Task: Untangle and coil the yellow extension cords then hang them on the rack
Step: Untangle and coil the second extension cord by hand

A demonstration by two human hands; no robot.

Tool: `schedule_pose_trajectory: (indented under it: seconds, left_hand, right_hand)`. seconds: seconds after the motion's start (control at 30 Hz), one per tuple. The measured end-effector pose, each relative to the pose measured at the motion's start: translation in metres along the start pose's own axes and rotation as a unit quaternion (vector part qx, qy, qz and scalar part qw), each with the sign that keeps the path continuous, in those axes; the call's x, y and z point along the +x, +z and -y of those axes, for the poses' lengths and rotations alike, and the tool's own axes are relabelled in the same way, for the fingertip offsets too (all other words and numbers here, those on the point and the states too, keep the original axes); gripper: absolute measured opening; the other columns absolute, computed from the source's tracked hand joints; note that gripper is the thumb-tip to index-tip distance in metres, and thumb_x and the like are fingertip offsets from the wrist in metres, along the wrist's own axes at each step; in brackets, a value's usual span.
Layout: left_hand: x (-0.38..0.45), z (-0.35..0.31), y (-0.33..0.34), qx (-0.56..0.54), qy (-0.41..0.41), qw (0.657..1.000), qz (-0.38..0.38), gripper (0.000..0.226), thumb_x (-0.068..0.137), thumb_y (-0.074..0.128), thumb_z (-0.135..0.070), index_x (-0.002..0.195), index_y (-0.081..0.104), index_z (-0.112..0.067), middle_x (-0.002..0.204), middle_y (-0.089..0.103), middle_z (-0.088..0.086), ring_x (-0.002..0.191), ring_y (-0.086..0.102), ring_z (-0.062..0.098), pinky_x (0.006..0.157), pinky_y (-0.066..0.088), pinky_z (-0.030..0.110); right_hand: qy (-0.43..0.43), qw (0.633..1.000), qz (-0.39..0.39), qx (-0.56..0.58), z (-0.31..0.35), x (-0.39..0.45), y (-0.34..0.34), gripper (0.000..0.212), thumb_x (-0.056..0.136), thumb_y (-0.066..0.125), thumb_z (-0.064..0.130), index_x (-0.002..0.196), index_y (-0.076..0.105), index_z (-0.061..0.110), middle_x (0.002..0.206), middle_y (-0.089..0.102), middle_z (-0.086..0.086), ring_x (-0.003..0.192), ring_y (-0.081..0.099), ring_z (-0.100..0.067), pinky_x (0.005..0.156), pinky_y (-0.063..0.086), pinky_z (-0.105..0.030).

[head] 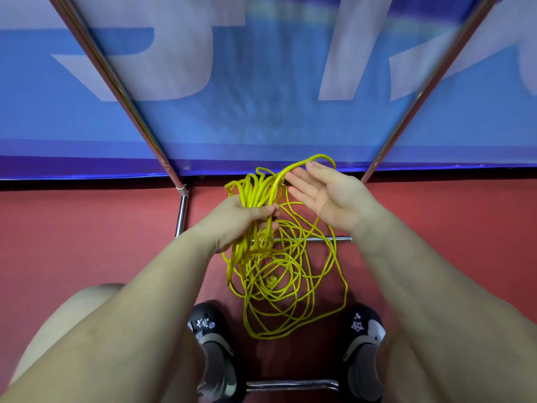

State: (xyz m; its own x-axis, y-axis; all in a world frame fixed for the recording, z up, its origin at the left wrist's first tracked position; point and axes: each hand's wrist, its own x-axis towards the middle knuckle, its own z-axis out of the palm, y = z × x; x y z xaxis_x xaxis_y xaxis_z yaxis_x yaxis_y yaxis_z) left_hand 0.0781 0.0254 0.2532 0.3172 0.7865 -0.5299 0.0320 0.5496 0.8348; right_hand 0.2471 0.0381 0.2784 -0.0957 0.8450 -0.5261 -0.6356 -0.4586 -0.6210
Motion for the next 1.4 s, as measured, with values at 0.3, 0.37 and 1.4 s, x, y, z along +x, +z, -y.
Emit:
schedule_pose_trajectory:
  seconds: [0.3,0.37,1.4]
  left_hand:
    - [0.002,-0.009,-0.004,-0.118,0.021,0.99,-0.076,0.018,0.096,0.049,-0.012,0.083,0.061,-0.012,0.073,0.064,-0.001,0.061,0.068,0.011,0.05,0.054,0.027]
    - [0.004,-0.012,-0.007,-0.161,0.025,0.983,-0.082,0.02,0.098,0.046,-0.014,0.082,0.059,-0.012,0.072,0.064,-0.001,0.062,0.069,0.01,0.051,0.054,0.028]
    - [0.001,-0.031,-0.034,-0.4,0.079,0.895,-0.182,0.022,0.098,0.044,-0.029,0.087,0.054,-0.013,0.064,0.069,-0.002,0.074,0.066,0.014,0.078,0.048,0.032]
  right_hand:
    - [-0.039,0.855,0.072,-0.513,-0.021,-0.004,-0.009,0.05,0.092,0.053,0.003,0.139,0.038,0.01,0.125,0.057,-0.014,0.102,0.059,-0.021,0.087,0.045,-0.027]
    - [-0.022,0.741,0.131,-0.658,-0.038,-0.003,-0.018,0.046,0.089,0.054,0.001,0.133,0.045,0.008,0.126,0.057,-0.013,0.11,0.058,-0.023,0.092,0.046,-0.028]
    - [-0.068,0.736,0.141,-0.658,-0.011,-0.011,-0.05,0.02,0.094,0.051,0.012,0.095,0.055,0.032,0.069,0.06,0.005,0.066,0.05,-0.024,0.068,0.049,-0.047]
